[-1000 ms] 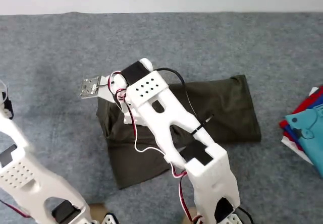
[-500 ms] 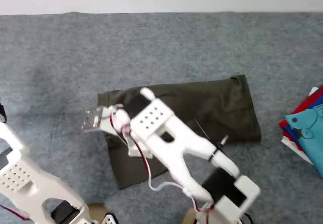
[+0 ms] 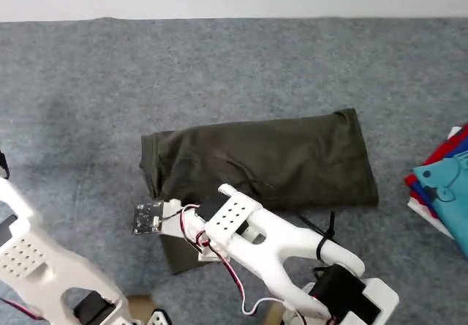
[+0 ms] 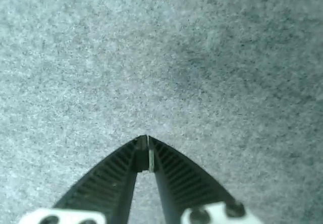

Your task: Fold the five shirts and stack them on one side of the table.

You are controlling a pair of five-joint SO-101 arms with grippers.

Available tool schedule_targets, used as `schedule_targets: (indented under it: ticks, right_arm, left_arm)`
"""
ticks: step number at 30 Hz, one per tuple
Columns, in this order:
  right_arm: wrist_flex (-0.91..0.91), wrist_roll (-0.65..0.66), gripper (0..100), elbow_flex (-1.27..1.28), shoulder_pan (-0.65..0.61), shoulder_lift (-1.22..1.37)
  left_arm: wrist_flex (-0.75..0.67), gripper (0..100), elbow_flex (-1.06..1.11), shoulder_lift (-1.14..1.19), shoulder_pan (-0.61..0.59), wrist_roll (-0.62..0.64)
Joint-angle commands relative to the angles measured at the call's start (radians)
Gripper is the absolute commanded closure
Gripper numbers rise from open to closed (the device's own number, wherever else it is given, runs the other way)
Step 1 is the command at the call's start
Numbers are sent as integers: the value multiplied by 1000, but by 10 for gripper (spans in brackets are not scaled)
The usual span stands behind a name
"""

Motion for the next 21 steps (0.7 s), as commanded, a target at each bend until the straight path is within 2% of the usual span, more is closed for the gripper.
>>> schedule_targets:
  ticks: [1,5,11,21]
  right_arm:
    - [12,46,810,-5,-10,-16]
    - [104,84,763,-9,-12,-19]
    - [173,87,762,-8,-13,-19]
    - [-24,137,764,60,-7,-2]
  left_arm:
    - [8,992,-8,-12,-6,-8]
    - [8,992,-8,-12,-6,-8]
    - [5,992,-8,-12,-5,-8]
    - [3,992,-8,-12,-3,-5]
